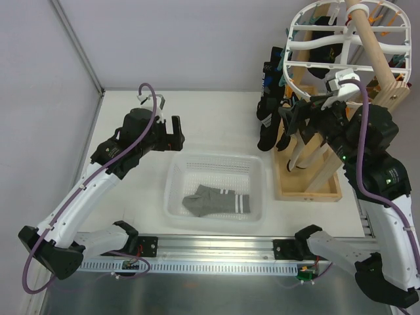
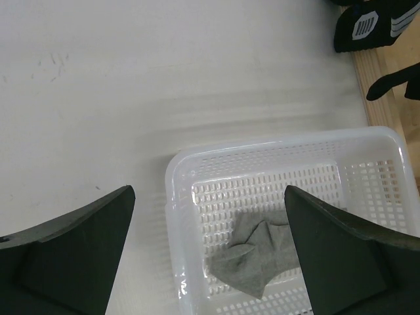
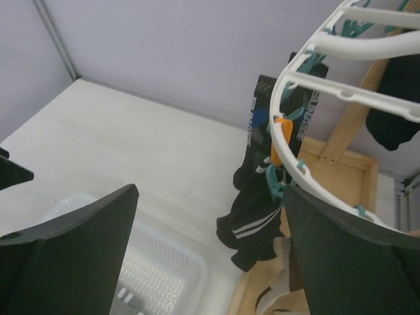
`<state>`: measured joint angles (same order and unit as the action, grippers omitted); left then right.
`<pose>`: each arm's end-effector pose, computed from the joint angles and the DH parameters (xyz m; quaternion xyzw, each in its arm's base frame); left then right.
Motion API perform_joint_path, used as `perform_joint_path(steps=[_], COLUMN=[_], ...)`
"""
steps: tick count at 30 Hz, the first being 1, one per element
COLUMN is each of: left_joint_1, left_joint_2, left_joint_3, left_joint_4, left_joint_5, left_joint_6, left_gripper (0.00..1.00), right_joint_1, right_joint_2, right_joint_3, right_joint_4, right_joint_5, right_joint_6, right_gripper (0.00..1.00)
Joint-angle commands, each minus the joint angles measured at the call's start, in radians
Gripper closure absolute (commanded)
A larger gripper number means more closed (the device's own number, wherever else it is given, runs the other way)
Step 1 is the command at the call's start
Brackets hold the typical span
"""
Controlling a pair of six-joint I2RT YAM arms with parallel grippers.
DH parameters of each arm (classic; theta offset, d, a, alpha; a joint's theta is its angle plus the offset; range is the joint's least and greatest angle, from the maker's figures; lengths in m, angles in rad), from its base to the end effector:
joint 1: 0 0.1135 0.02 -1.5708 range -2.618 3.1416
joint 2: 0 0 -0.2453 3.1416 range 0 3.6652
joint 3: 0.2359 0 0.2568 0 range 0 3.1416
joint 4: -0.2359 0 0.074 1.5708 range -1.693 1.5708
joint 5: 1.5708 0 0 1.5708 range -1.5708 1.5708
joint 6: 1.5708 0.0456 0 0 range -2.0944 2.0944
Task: Clip the socks to the hanger
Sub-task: Rotate the hanger at the clothesline.
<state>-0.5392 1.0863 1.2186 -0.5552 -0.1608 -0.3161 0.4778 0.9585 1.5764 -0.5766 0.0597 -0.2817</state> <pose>0.2216 -0.1241 0.3742 0.0499 0.8367 -0.1631 0.5204 0.1497 0.0745 0.5127 -0.2365 0.6507 0.0500 0.7198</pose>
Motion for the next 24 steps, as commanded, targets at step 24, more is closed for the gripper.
perform_joint_path(steps=[24], left_joint_1=[-0.160], left_joint_2=[0.487], left_joint_3=[0.468], left_joint_4=[0.649], left_joint_5=[0.331], left_joint_6=[-0.288], left_gripper=[0.04], right_joint_1=[0.005], right_joint_2=[0.040], right_joint_3=[0.188], right_joint_4=[-0.150], right_joint_5=[0.355], right_joint_6=[-0.350], right_gripper=[0.01])
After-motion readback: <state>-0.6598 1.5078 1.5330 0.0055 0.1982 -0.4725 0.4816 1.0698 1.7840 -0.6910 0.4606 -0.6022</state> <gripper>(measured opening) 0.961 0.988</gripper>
